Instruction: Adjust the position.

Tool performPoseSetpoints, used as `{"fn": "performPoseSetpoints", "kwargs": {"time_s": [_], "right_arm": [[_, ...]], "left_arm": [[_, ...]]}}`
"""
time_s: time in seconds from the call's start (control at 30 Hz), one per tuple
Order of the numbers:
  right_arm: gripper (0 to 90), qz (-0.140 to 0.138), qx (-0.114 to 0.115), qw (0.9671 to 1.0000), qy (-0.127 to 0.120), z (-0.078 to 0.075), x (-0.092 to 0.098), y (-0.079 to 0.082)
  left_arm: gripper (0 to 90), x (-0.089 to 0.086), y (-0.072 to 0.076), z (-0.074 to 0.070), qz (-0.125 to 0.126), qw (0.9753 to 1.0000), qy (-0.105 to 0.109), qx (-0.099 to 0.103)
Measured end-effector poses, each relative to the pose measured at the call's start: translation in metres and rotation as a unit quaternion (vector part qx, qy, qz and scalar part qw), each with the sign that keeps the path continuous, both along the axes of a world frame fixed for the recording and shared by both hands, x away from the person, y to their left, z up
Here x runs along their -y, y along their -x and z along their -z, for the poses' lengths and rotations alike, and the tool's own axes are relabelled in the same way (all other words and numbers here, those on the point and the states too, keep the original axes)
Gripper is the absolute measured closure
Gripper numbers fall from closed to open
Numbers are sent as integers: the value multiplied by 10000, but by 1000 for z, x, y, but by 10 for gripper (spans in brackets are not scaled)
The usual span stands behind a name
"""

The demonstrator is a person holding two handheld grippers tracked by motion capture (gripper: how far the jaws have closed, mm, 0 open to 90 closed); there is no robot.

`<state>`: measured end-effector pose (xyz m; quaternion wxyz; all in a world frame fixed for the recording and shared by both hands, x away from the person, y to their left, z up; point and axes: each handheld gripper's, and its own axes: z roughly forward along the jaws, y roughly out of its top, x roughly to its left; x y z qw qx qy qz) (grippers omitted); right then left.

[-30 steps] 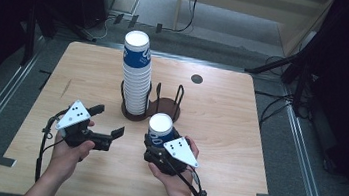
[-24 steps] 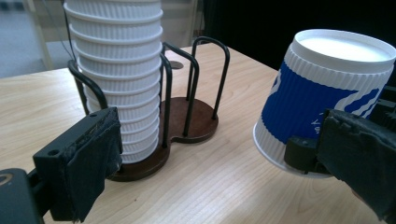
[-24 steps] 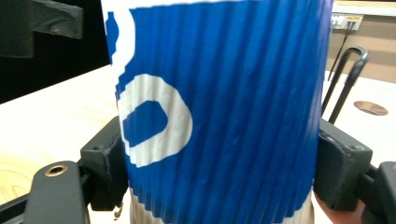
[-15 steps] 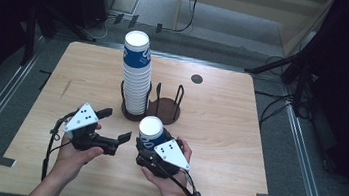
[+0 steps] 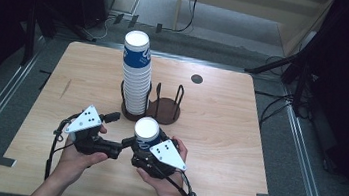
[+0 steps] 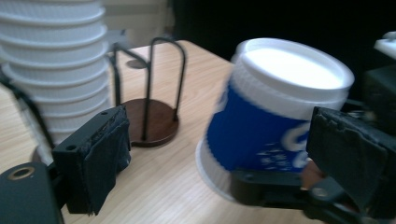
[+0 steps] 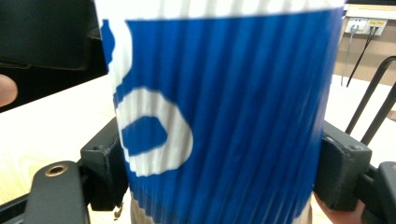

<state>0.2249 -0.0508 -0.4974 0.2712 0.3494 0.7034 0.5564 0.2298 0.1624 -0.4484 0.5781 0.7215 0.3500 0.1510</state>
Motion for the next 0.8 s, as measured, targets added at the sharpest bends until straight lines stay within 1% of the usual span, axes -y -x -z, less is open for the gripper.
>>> {"fn": "performPoseSetpoints", "kwargs": {"time_s": [0.03,0.07,0.1,0.2,0.23,0.33,0.37,0.47,0.5,0.6,0.7,0.8], "right_arm": [[197,-12,22,10000,-3,-1,0,1],[197,-12,22,10000,-3,-1,0,1],[197,-18,42,10000,4,-1,0,1],[198,-65,52,10000,-15,-2,-1,4],[198,-102,83,9999,17,-3,-3,6],[198,-148,134,9998,31,-3,-4,7],[199,-163,150,9998,26,-4,-5,8],[199,-215,186,9996,16,-4,-7,10],[199,-254,206,9994,54,-3,-9,11],[198,-314,189,9993,69,-3,-12,12],[198,-364,195,9991,51,-3,-16,14],[198,-411,212,9989,60,-2,-17,15]], "left_arm": [[72,4,2,-2,127,9999,-3,22],[72,4,2,-2,127,9999,-3,22],[72,7,4,-3,204,9998,18,24],[72,11,6,-4,286,9996,-5,51],[73,13,7,-4,330,9994,26,52],[72,14,8,-5,372,9993,7,49],[72,15,8,-5,392,9992,16,18],[78,15,9,-5,408,9992,45,16],[94,15,9,-5,424,9991,74,3],[96,15,10,-5,465,9989,70,-31],[134,15,10,-5,434,9990,47,-68],[147,16,9,-5,436,9990,30,-111]]}}
